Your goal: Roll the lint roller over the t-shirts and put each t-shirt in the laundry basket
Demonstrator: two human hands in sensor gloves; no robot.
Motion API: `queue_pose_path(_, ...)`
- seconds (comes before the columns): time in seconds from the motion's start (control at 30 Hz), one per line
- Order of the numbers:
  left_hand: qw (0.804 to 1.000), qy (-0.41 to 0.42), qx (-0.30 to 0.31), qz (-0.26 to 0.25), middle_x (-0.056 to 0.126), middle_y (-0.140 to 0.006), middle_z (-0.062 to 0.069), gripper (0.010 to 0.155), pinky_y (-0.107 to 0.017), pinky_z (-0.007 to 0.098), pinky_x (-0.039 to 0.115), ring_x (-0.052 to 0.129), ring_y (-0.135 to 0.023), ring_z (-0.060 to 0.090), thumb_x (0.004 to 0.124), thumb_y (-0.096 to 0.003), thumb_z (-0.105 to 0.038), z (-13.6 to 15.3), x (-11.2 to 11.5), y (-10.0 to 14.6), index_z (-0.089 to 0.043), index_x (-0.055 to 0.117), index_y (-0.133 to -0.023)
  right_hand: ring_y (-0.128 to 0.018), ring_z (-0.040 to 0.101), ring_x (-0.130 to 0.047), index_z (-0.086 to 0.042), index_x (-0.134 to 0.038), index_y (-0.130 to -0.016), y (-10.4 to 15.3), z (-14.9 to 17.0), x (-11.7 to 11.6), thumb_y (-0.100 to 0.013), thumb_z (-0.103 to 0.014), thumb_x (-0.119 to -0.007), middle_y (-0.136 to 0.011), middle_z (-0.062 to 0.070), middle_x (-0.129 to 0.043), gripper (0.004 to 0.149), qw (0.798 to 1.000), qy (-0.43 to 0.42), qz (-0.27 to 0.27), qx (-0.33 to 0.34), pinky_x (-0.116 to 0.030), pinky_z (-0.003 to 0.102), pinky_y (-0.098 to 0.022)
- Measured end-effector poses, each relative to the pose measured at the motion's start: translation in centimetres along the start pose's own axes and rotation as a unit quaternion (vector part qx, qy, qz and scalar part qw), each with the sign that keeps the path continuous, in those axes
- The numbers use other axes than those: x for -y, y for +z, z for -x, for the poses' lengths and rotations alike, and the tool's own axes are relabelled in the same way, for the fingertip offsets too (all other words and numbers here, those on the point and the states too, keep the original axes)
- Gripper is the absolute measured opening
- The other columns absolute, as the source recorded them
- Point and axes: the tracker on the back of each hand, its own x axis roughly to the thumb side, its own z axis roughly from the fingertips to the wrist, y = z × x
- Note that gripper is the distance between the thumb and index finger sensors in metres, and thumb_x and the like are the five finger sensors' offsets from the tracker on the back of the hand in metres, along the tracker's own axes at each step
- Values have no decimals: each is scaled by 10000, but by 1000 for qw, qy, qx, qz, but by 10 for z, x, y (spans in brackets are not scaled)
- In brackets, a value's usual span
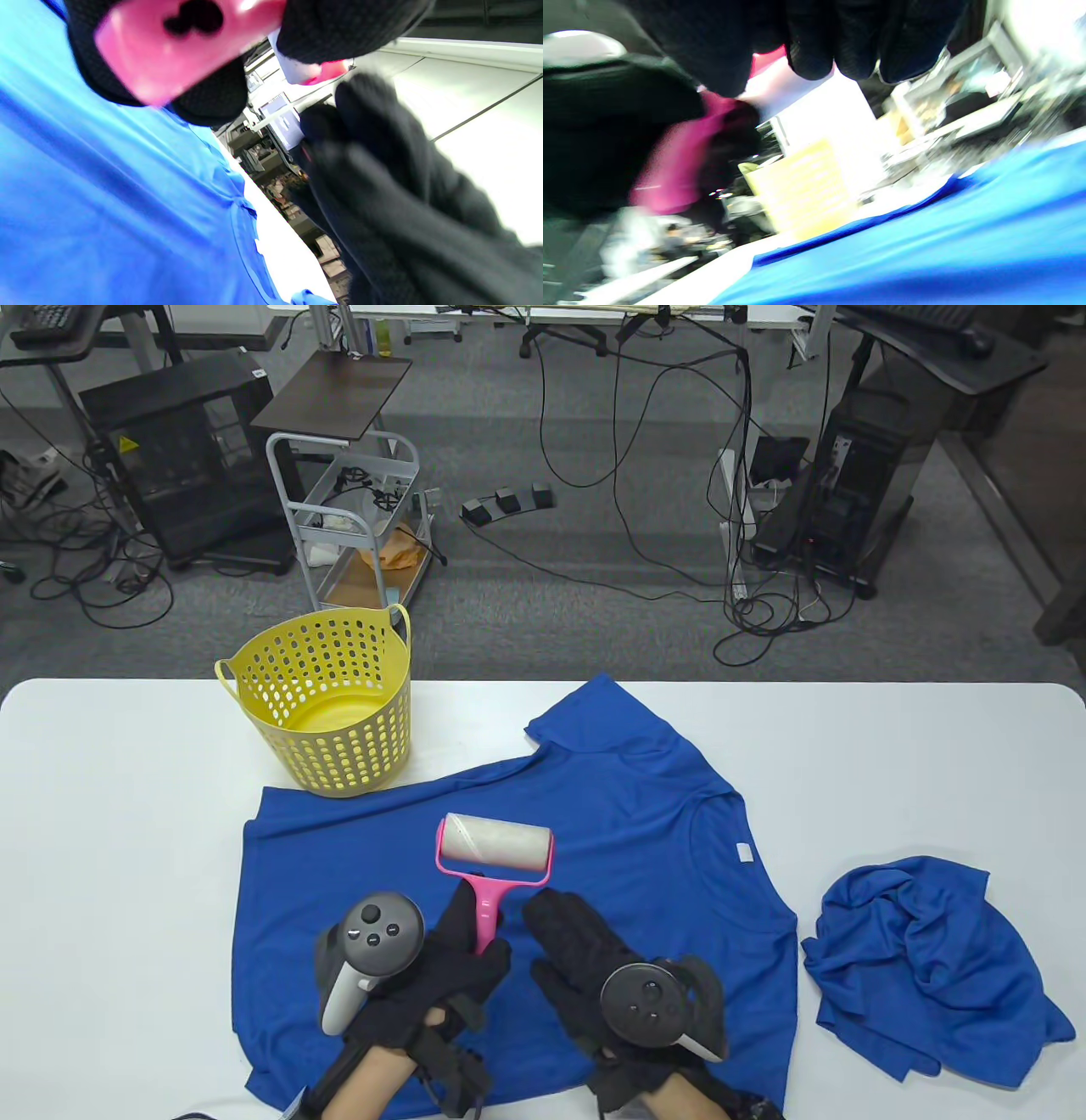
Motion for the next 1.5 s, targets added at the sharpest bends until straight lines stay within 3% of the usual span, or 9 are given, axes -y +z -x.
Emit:
queue_pose_path(0.2, 984, -113, -55, -124, 660, -907, 93, 711, -508, 394, 856, 953, -467, 87, 690, -520, -368, 32, -59, 10, -100, 307, -1055, -1039, 403, -334, -282, -414, -1055, 16, 76, 10, -512, -466, -730, -1182, 76, -395, 655, 983, 109, 10, -151, -420, 629, -723)
queue_pose_path(0.37, 942, -191, -197, -195, 634, -942, 80, 703, -568, 424, 803, 928, -594, 123, 662, -523, -376, 87, -119, 21, -133, 287, -1065, -1028, 390, -181, -274, -335, -1065, 20, 111, -1, -502, -519, -691, -1184, 85, -247, 710, 969, 101, -55, -218, -291, 631, -715)
queue_pose_path(0.47, 906, -185, -310, -220, 613, -957, 81, 691, -625, 473, 741, 886, -702, 182, 645, -524, -375, 134, -152, 35, -153, 285, -1069, -1024, 372, -147, -270, -329, -1067, 20, 115, 1, -504, -517, -688, -1183, 81, -225, 712, 972, 83, -50, -216, -245, 612, -714)
queue_pose_path(0.67, 837, -163, -475, -219, 583, -974, 63, 694, -707, 566, 607, 801, -800, 261, 591, -522, -409, 199, -170, 54, -200, 226, -1074, -1024, 366, -137, -265, -328, -1068, 21, 117, 0, -503, -521, -691, -1183, 77, -222, 718, 969, 98, -59, -219, -237, 610, -712)
queue_pose_path(0.9, 767, -237, -585, -112, 650, -1005, 24, 681, -738, 574, 578, 755, -902, 306, 577, -528, -473, 216, -171, 50, -230, 287, -1094, -1020, 370, -153, -256, -338, -1065, 23, 117, 0, -508, -513, -693, -1179, 84, -238, 709, 967, 91, -59, -232, -258, 609, -710)
queue_pose_path(1.1, 755, -263, -591, -109, 647, -1017, 29, 686, -728, 561, 608, 773, -901, 305, 626, -535, -462, 214, -172, 45, -234, 314, -1102, -1010, 373, -129, -232, -344, -1066, 21, 111, -2, -509, -504, -695, -1175, 87, -220, 712, 971, 82, -70, -215, -242, 606, -704)
queue_pose_path(1.27, 766, -259, -575, -126, 309, -1120, 117, 842, -729, 551, 557, 570, -989, 350, 717, -527, -440, 193, -176, 40, -199, 140, -1091, -1010, 373, -126, -237, -336, -1066, 21, 109, -3, -510, -508, -692, -1175, 84, -216, 714, 970, 88, -75, -213, -242, 608, -703)
queue_pose_path(1.4, 823, -308, -453, -152, 232, -1136, 123, 845, -754, 599, 463, 400, -1064, 416, 741, -516, -429, 151, -166, 21, -208, 167, -1097, -1010, 372, -127, -235, -338, -1066, 21, 109, -4, -509, -504, -694, -1174, 83, -218, 713, 971, 86, -69, -213, -242, 607, -704)
queue_pose_path(1.5, 882, -310, -329, -136, 302, -1151, 64, 807, -775, 580, 447, 388, -1099, 380, 760, -505, -432, 114, -132, -2, -250, 254, -1105, -1009, 370, -126, -239, -334, -1063, 22, 108, -4, -509, -495, -698, -1173, 80, -215, 710, 971, 89, -69, -211, -244, 605, -704)
